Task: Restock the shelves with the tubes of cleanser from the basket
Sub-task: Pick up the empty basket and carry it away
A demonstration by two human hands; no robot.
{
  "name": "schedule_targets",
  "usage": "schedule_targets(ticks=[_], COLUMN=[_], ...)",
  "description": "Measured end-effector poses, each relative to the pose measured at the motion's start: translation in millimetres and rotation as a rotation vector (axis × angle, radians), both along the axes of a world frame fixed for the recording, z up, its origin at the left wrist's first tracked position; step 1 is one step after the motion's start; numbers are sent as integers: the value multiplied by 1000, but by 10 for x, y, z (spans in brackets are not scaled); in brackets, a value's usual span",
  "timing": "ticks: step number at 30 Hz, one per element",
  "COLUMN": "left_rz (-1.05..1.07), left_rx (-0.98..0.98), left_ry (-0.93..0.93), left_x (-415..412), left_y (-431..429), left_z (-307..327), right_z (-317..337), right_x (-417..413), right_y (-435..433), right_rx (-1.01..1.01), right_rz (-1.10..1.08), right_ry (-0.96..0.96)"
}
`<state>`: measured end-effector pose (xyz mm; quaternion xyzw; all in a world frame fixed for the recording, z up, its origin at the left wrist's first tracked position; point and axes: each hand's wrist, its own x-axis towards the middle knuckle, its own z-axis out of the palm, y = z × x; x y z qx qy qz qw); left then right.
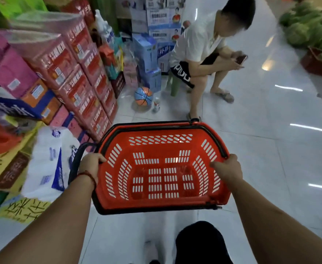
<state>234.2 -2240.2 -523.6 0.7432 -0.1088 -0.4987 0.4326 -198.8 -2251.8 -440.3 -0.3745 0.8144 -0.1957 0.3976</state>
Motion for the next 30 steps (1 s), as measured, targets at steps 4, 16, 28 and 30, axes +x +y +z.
schedule_targets(ticks=[4, 16, 28, 30], left_rz=[63, -159, -425, -437], left_rx=[50, 275, 398, 472], left_ry=[-16, -168, -243, -208], left_x=[5, 890, 1102, 1179], left_y=[-1113, -4059, -5399, -5428], left_z=[135, -2040, -3793, -4026], right_z=[-367, -2567, -4518, -4701], right_x=[275, 893, 1379, 1430], right_y=[-1221, -4353, -5500, -5506], right_rx=[28, 267, 340, 365], right_rz=[-10, -46, -175, -192], right_ry=[-30, -71, -43, -26])
